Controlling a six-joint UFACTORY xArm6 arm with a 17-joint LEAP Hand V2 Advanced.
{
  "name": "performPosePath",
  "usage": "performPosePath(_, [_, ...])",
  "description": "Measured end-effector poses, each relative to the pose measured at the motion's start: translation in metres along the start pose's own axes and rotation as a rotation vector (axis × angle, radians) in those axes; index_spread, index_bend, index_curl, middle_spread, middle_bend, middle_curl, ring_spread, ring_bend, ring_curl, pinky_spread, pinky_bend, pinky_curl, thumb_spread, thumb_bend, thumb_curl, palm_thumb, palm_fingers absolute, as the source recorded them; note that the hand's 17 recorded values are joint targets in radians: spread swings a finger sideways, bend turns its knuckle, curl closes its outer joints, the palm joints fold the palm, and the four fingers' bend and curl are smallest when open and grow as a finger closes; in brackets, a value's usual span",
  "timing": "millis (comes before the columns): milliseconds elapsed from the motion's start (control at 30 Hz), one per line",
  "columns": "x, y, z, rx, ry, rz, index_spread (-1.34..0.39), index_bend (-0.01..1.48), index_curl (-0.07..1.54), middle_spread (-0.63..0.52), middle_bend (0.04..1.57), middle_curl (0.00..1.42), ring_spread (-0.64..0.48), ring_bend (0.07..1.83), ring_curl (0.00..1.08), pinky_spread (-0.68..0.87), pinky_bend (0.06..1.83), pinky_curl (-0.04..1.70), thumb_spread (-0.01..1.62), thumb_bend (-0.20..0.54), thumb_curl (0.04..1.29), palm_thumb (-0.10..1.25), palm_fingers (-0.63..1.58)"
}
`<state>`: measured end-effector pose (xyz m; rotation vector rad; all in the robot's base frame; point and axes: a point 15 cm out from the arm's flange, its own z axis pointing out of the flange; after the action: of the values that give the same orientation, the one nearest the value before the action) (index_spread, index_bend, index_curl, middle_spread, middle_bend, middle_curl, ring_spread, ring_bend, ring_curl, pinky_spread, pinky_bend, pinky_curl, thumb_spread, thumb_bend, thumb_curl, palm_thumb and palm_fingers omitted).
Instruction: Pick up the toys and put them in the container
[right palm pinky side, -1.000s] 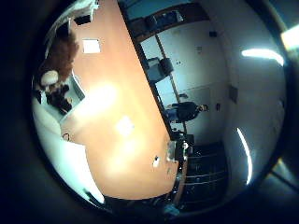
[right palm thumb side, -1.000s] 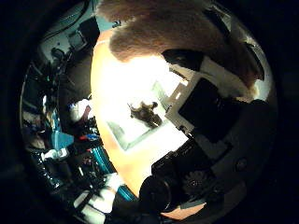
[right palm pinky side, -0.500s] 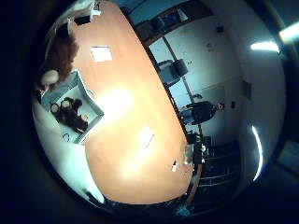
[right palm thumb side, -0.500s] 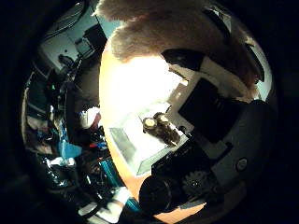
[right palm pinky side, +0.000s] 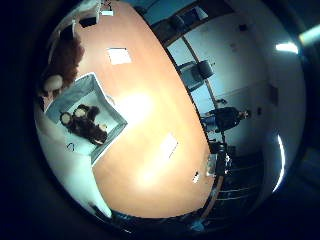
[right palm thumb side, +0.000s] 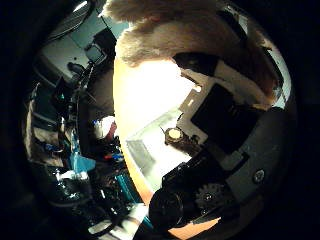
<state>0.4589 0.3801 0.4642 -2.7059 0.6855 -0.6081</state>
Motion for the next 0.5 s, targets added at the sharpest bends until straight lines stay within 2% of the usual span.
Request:
performPosePath(67, [0.0002, 0.0008, 0.0001, -0.003, 0.000, -0.005, -0.61, 0.17, 0.99, -0.42, 0.76, 0.88, -0.38, 0.97, 0.66, -0.59, 0.86, 0.65, 1.04, -0.032, 0.30, 0.90, 0.86])
performPosePath(133, [0.0024, 0.0026, 0.0000, -0.006, -0.001, -0.020, -0.60, 0.13, 0.93, -0.42, 0.74, 0.88, -0.38, 0.97, 0.67, -0.58, 0.85, 0.66, 1.02, -0.033, 0.30, 0.85, 0.70])
performPosePath(267, [0.0009, 0.0027, -0.0007, 0.001, -0.022, -0.044, -0.55, 0.14, 0.74, -0.41, 0.71, 0.84, -0.36, 0.95, 0.65, -0.46, 0.82, 0.67, 1.00, -0.034, 0.30, 0.76, 0.39])
performPosePath(367, [-0.0021, 0.0026, -0.0008, 0.011, -0.054, -0.055, -0.51, 0.18, 0.63, -0.34, 0.60, 0.77, -0.32, 0.83, 0.61, -0.25, 0.74, 0.66, 0.99, -0.044, 0.28, 0.65, 0.17])
performPosePath(500, [0.0014, 0.0042, -0.0005, 0.015, -0.062, -0.061, -0.47, 0.17, 0.52, -0.24, 0.46, 0.66, -0.25, 0.75, 0.55, -0.03, 0.70, 0.61, 0.99, -0.033, 0.28, 0.58, 0.13])
